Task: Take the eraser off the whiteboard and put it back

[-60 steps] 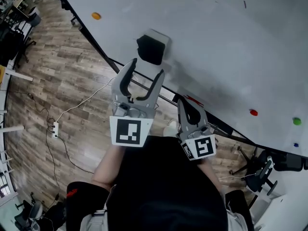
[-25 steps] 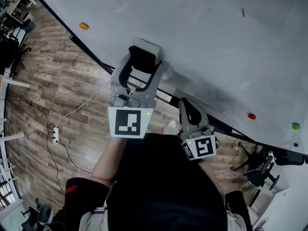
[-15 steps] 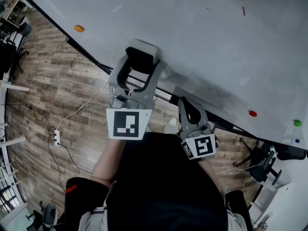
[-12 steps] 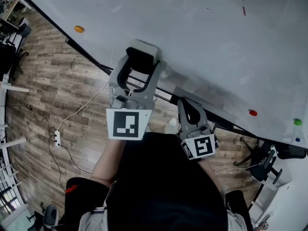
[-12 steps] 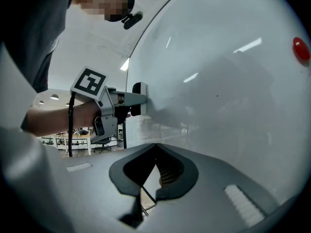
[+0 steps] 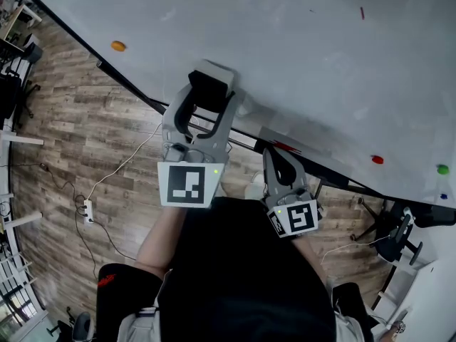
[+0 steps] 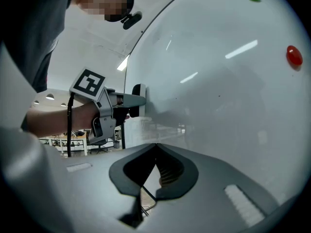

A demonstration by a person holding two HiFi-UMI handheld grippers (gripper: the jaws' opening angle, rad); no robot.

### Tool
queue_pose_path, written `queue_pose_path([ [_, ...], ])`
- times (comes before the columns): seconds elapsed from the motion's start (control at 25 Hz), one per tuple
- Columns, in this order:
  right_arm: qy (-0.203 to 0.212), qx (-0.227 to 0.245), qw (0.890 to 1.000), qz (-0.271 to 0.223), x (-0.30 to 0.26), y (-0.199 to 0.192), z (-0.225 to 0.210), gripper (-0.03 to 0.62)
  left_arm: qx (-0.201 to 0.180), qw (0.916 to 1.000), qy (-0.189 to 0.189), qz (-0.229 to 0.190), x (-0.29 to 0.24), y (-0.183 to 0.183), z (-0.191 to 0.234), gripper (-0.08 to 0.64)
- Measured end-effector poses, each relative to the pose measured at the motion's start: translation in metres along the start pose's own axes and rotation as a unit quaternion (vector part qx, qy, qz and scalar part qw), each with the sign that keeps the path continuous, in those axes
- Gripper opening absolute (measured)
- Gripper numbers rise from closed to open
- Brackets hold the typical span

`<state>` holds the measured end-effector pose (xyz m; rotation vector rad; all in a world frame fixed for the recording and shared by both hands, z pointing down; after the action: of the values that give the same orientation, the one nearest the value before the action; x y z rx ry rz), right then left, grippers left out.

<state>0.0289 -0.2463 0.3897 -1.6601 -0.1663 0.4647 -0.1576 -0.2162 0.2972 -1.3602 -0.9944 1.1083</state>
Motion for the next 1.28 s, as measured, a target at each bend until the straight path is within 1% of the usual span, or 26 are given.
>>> queue_pose_path([
  [0.28,-0.016,-0.003,1.000,-0.004,0.004,-0.002,0.012,0.002,0.001,1.0000,-0.007,-0.003,0.011,-0.001,0.008,0.247],
  [0.64,-0.033,-0.002,0.999,-0.010,0.009,-0.005,0.035,0.003,-0.006,0.9994,-0.023,-0.024,0.037,0.002,0.022,0.247],
  [0.96,-0.048,0.008,0.999,-0.017,0.008,-0.002,0.047,0.003,-0.006,0.9985,-0.045,-0.032,0.067,-0.007,0.033,0.249],
  [1.28,-0.043,0.021,0.999,-0.020,0.001,0.005,0.064,0.003,-0.013,0.9979,-0.055,-0.031,0.093,-0.024,0.048,0.249],
])
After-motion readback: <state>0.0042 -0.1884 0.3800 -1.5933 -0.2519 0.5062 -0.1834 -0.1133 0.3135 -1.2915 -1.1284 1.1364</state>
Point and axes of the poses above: the fingertips, and each gripper's own axes: x backward along the fingers, z to its left, y out of its top, the point moved 6 cm from there along x, backward along the fingers, and after that the axes turned 6 degrees about z, right-handed, at the moved point
